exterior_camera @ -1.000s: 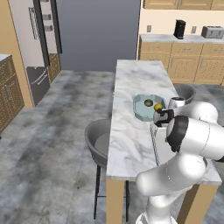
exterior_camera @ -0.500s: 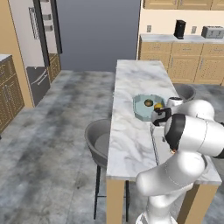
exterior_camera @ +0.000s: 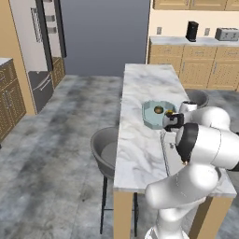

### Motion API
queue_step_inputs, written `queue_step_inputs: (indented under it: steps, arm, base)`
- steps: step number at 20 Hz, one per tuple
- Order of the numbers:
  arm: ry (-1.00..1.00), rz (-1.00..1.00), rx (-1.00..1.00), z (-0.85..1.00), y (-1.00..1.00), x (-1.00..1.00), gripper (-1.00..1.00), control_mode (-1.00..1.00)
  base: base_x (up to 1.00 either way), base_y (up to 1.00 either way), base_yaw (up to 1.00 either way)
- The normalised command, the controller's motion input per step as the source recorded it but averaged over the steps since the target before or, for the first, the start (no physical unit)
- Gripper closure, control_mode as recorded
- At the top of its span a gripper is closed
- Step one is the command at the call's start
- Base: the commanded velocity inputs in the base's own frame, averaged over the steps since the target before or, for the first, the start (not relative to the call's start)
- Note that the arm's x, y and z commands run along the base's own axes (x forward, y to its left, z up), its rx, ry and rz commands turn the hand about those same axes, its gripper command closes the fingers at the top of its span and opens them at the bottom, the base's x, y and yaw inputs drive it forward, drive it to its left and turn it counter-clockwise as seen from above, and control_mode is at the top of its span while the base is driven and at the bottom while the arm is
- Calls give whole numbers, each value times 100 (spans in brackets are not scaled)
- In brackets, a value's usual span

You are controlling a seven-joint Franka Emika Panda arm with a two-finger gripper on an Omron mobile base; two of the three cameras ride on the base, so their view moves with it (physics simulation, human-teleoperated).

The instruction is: Place the cold items (lemon and squash) from the fridge in one tupperware on the dining counter. Place the warm items (hot dog and kebab skewer) in the stove area in another tupperware.

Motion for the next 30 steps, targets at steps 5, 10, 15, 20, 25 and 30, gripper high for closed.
queue_step_inputs:
  steps: [5,10,15,20,25,30]
  arm:
    - [-1,-10,0,48,-24,-40,-100,-100]
    - [0,-14,0,59,-12,-48,-100,-100]
    - [0,-13,0,68,-1,-55,-100,-100]
    - [-1,-9,0,61,0,-56,-100,-100]
    - [-3,-5,0,63,1,-57,-100,-100]
    - [0,-1,-1,56,10,-52,-100,-100]
  base:
    - [0,0,0]
    - [0,0,0]
    - [0,0,0]
    - [0,0,0]
    - [0,0,0]
    - [0,0,0]
